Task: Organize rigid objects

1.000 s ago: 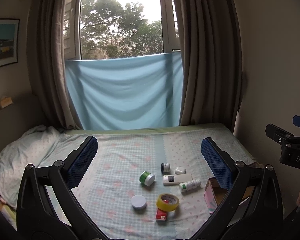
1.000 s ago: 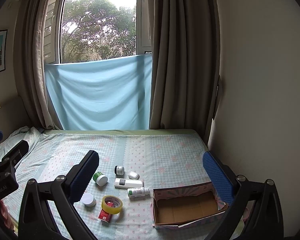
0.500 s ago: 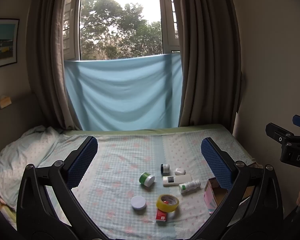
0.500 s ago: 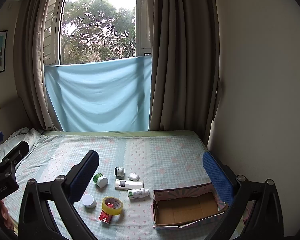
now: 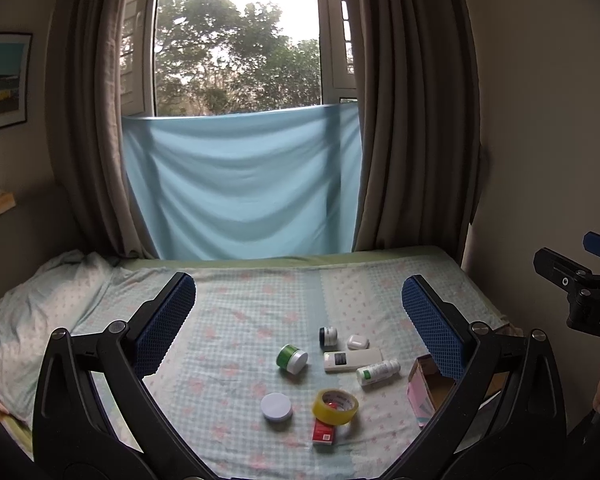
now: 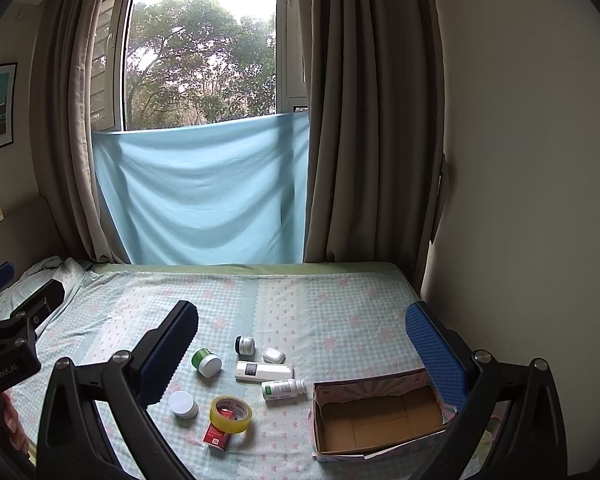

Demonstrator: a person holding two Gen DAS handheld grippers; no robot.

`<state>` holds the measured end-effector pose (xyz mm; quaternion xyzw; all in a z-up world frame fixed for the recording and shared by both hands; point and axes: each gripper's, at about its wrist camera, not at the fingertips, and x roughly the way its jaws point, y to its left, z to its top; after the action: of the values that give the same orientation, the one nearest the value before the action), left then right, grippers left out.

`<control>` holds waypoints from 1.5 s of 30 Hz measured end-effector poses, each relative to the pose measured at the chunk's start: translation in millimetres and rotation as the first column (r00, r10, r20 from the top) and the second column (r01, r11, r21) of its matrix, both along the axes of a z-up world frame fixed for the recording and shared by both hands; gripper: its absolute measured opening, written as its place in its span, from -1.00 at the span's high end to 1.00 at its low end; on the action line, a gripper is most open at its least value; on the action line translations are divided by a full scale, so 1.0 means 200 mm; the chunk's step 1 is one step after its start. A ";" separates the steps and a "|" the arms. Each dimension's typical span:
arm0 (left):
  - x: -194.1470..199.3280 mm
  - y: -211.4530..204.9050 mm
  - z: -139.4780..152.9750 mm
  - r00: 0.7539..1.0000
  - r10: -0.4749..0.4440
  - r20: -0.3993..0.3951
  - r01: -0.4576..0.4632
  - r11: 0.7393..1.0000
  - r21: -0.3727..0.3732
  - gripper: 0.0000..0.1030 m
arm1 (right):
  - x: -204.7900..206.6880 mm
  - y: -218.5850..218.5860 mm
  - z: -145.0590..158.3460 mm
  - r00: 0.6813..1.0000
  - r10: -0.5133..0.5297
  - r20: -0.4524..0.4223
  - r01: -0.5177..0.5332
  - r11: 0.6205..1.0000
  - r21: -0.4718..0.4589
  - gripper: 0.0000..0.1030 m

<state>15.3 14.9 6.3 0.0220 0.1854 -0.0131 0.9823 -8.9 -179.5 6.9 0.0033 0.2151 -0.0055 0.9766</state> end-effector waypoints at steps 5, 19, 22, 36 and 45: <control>0.11 0.14 -0.02 0.998 0.040 -0.041 -0.040 0.999 -0.021 -0.99 | 0.06 0.02 -0.04 0.999 0.014 -0.038 -0.012 0.999 0.051 -1.00; 0.57 0.47 -0.49 0.923 0.061 -0.381 -0.067 0.998 -0.003 -0.99 | 0.48 0.22 -0.43 0.951 0.091 -0.294 -0.041 0.984 0.173 -1.00; 0.68 0.50 -0.66 0.887 0.047 -0.459 -0.049 0.999 0.007 -0.99 | 0.61 0.27 -0.58 0.924 0.105 -0.367 -0.027 0.977 0.210 -1.00; 1.09 0.49 -1.63 0.623 -0.021 -0.782 0.039 0.999 0.004 -0.99 | 1.07 0.41 -1.57 0.643 0.168 -0.747 0.219 0.895 0.389 -1.00; 1.20 0.42 -2.07 0.477 -0.013 -0.879 0.061 0.998 0.018 -0.99 | 1.24 0.49 -2.04 0.474 0.179 -0.862 0.274 0.901 0.337 -1.00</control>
<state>255.8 98.5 -408.3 0.0391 0.6610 -0.0393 0.7483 238.8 -81.0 -400.7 0.2220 0.6797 0.0131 0.6990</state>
